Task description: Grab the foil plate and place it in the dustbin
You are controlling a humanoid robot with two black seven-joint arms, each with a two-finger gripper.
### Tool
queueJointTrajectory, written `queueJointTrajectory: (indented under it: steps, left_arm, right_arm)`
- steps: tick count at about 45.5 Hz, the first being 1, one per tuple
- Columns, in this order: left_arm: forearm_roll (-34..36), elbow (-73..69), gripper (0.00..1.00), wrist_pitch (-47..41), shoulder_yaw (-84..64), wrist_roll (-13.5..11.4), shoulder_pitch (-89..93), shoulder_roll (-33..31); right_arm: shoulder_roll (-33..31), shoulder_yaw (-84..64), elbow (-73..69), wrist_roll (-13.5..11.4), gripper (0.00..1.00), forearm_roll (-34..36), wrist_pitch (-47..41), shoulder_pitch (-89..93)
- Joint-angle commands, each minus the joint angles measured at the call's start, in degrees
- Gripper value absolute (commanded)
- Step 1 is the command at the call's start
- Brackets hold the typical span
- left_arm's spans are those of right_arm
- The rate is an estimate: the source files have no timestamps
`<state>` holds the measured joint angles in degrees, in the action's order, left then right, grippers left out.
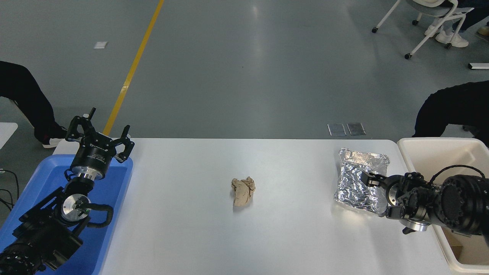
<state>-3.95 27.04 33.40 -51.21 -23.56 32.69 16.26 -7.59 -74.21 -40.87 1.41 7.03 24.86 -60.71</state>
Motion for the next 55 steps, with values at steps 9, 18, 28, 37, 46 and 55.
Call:
queueJointTrajectory:
  steps: [9,18,28,37,46,55]
  left_arm:
    - [0.0,-0.1,0.99,0.0,0.0,0.0,0.0,0.0]
    - [0.0,-0.1,0.99,0.0,0.0,0.0,0.0,0.0]
    - [0.0,0.0,0.99,0.0,0.0,0.0,0.0,0.0]
    - [0.0,0.0,0.99,0.0,0.0,0.0,0.0,0.0]
    - [0.0,-0.1,0.99,0.0,0.0,0.0,0.0,0.0]
    - [0.0,-0.1,0.99,0.1,0.0,0.0,0.1,0.0]
  right_arm:
    - [0.9,0.2,0.5,0.1,0.75,-1.0,1.9,2.6]
    - [1.0,0.2,0.3,0.1,0.45,-1.1,1.9,3.1]
    - [1.1,0.3,-0.2,0.2,0.3,-1.1,1.9,3.1]
    - [1.1,0.3,-0.4,0.3,0.09,-0.8,1.6,3.0]
    - [1.1,0.7,-1.4,0.4,0.0,-0.7,1.3,2.5]
    - [-0.5,2.0,-3.9,0.4,0.0,-0.7,1.3,-0.8]
